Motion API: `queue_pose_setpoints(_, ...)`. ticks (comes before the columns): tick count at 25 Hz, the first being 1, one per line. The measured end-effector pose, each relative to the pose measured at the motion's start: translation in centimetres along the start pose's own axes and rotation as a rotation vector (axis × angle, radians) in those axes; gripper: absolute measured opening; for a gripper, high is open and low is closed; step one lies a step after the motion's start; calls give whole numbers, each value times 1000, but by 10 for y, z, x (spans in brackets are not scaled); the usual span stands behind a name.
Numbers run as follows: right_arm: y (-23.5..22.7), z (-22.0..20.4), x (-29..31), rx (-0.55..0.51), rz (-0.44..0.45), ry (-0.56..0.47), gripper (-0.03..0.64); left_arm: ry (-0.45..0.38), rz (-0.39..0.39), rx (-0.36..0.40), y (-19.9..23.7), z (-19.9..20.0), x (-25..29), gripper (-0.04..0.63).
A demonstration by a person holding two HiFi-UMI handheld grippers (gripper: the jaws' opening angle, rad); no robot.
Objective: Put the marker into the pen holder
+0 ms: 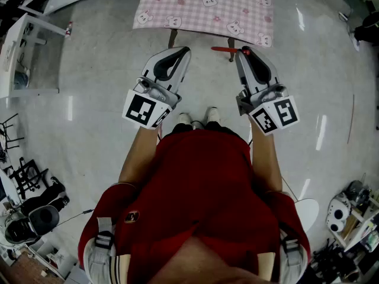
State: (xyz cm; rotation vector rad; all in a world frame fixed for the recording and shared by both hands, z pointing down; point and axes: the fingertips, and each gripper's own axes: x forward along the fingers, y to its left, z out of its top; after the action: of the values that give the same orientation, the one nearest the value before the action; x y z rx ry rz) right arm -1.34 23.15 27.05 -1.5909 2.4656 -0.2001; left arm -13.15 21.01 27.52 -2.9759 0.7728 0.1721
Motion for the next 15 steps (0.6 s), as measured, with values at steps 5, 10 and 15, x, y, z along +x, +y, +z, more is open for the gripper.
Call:
queue_pose_setpoints(5, -8, 0, 1, 5, 8, -4, 57, 9, 3, 7, 0, -3, 8, 6)
queue_pose_setpoints(10, -21, 5, -3, 25, 13, -21, 57, 12, 4, 19, -6, -3, 20, 6)
queue_pose_setpoints(15, -36, 9, -6, 35, 18, -35, 57, 18, 19, 31, -10, -4, 30, 6)
